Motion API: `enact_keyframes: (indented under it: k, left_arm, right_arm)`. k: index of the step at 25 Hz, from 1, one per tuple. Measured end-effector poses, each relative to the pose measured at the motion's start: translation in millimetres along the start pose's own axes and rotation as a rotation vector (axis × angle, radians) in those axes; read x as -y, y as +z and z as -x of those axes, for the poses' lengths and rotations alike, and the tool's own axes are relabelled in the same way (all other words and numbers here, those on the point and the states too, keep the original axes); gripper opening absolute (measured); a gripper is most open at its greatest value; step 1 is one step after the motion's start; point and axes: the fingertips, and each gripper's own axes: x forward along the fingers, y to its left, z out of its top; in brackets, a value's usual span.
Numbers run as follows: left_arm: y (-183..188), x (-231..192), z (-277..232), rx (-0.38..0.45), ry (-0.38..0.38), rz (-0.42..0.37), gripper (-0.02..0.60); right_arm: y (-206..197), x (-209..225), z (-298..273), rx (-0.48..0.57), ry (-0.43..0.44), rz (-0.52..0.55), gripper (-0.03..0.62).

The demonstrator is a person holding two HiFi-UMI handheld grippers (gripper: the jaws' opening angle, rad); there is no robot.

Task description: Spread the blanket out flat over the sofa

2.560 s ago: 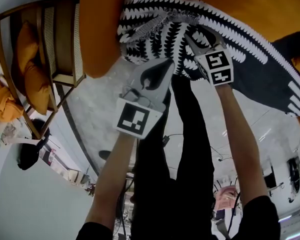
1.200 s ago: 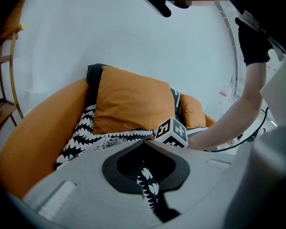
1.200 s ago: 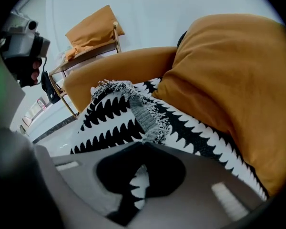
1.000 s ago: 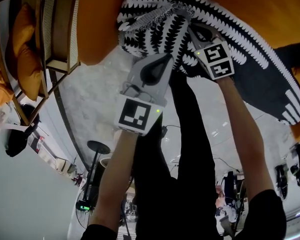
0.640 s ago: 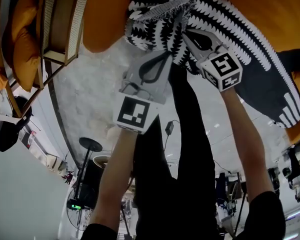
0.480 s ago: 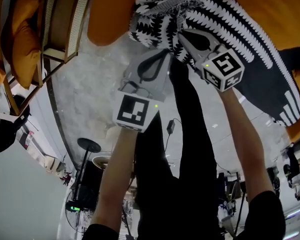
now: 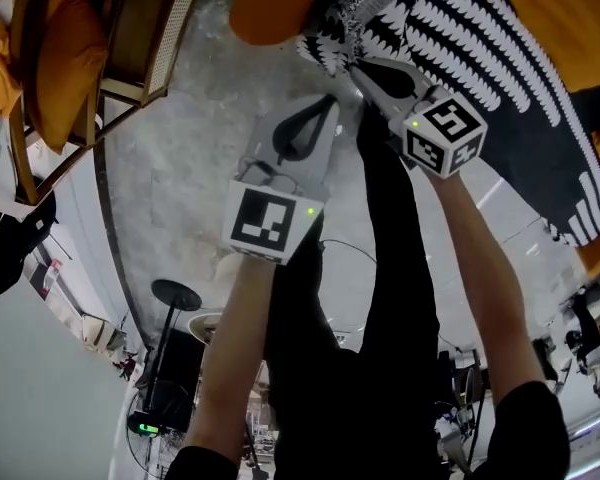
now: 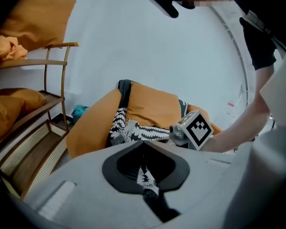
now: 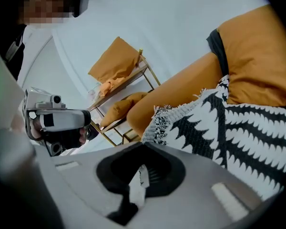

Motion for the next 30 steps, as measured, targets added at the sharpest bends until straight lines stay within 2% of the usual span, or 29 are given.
enact_keyframes:
  k: [10, 16, 18, 22, 25, 30]
  left_arm:
    - [-11, -13, 83, 0.007, -0.055, -0.032, 0.011]
    - [-33, -27, 98, -0.035, -0.062, -0.043, 0.011]
    - [-40, -31, 96, -0.051, -0.05, -0.038, 0.011]
    - [-45, -33, 84, -0.058, -0.038, -0.082, 0.011]
    - [-53, -36, 81, -0.066, -0.017, -0.056, 0.011]
    - [-71, -52, 67, -0.064, -0.012, -0.062, 0.011]
  right_arm:
    - [-26, -73, -17, -0.01, -0.039, -0.053, 0.011]
    - [-48, -95, -26, -0.001, -0.039, -0.129, 0.009]
    - [-60, -99, -33, -0.022, -0.017, -0.145, 0.009]
    - [-80, -95, -47, -0.052, 0.021, -0.162, 0.009]
    - [-92, -93, -57, -0.065, 0.038, -0.162, 0.009]
    - [-94, -72, -84, -0.025, 0.001, -0.181, 0.009]
